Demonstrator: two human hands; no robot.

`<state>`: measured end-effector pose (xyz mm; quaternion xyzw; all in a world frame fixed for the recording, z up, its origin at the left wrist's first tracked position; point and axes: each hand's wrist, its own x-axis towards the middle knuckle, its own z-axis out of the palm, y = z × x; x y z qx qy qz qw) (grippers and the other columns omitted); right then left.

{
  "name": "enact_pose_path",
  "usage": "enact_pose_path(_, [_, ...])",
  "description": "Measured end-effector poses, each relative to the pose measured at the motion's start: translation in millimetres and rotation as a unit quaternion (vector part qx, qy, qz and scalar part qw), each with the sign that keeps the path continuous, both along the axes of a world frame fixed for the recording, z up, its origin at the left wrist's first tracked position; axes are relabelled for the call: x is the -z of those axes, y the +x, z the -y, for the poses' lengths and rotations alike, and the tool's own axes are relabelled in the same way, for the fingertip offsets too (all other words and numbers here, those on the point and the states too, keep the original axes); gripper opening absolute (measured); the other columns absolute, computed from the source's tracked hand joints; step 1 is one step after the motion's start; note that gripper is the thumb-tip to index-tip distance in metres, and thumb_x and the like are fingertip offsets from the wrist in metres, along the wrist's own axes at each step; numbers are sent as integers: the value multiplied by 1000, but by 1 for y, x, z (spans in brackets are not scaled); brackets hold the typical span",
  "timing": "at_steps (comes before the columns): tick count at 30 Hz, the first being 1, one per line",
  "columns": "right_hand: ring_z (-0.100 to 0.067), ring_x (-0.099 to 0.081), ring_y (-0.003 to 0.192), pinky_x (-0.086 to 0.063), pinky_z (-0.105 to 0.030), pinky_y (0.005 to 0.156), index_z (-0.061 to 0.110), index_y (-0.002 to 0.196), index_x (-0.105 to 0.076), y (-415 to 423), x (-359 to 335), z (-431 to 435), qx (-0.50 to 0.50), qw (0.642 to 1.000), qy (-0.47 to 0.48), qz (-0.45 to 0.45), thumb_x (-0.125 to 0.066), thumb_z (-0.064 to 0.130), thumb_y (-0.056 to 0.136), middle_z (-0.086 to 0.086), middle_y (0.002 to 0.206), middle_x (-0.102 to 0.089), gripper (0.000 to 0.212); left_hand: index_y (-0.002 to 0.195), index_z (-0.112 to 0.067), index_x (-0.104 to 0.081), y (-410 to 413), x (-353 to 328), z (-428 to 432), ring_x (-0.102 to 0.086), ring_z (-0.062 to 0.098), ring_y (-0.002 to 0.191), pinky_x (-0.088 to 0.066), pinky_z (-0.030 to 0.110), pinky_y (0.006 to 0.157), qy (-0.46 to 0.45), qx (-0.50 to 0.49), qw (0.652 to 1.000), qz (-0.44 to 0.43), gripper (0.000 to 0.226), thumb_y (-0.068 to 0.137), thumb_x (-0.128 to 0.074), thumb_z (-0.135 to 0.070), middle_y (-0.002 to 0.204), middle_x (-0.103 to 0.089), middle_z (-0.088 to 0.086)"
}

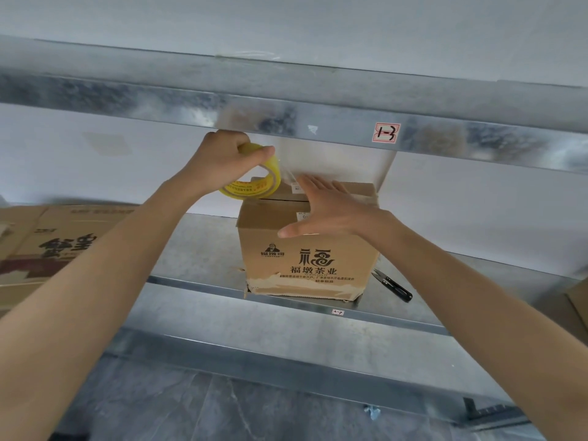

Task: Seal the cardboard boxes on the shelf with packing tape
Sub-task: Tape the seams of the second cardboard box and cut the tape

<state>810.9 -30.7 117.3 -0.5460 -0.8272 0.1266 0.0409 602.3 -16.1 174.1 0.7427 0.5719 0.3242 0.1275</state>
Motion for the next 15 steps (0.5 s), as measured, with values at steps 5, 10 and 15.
enact_pose_path(5, [-16,2,146,1,-39,115,24,151,1,1,6,1,5,1000,-5,-21,-51,88,54,4,160,-1,128,73,-7,-60,0,-2,0,-54,13,64,-38,28,62,-38,24,998,35,56,83,-54,-62,65,-57,2])
enact_pose_path(10, [-13,5,146,4,-40,116,26,151,3,4,12,3,12,1000,-6,-4,-43,94,49,4,160,0,131,61,-9,-63,-13,11,1,-59,13,68,-41,28,76,-102,35,986,126,60,89,-45,-59,71,-68,8])
enact_pose_path(15, [-14,3,146,2,-42,117,26,151,-1,4,16,2,-4,1000,17,-3,-39,94,53,6,160,-2,125,60,-11,-53,-16,15,-2,-60,16,62,-43,27,71,-83,15,970,227,48,89,-57,-49,53,-52,2])
